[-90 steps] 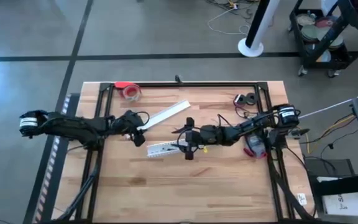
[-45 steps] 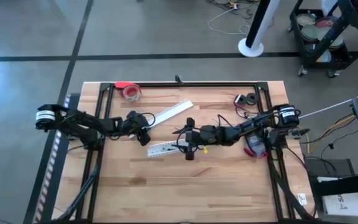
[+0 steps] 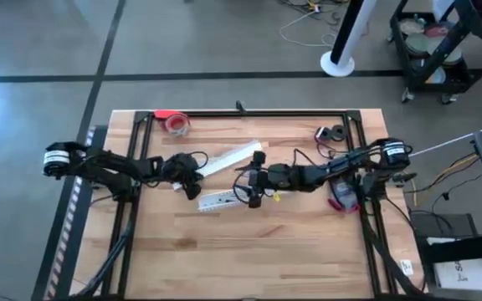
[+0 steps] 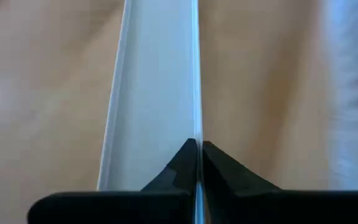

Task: Ziptie cables
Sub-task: Close the white cable duct

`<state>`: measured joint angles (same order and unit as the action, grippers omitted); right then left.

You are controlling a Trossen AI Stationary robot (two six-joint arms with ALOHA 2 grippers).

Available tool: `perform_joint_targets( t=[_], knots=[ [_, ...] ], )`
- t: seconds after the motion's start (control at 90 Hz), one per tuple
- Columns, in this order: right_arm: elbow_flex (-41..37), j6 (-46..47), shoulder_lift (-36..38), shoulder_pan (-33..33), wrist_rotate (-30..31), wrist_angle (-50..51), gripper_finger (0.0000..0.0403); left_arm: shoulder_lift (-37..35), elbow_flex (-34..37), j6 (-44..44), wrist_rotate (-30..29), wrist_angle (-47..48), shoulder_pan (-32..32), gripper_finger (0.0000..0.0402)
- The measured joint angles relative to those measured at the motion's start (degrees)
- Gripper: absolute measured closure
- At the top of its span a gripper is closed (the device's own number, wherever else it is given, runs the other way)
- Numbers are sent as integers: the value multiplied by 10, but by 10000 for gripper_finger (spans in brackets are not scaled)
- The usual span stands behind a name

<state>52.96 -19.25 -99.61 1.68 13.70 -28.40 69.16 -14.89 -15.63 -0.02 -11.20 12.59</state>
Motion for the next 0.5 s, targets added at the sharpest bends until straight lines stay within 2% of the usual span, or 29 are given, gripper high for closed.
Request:
perform_joint_targets(
  t=[0.111, 0.256, 0.433, 0.5],
  knots=[
    [25, -56, 1, -7, 0, 66, 158, -54, -11, -5, 19, 35, 3, 401],
    [60, -108, -18, -13, 0, 101, 136, -109, -34, -23, 31, 81, 8, 401],
    [98, -195, -56, -17, 2, 120, 118, -140, -54, -88, 70, 94, 19, 402],
    [115, -218, -76, -17, 33, 123, 123, -143, -60, -99, 90, 94, 20, 402]
  ],
)
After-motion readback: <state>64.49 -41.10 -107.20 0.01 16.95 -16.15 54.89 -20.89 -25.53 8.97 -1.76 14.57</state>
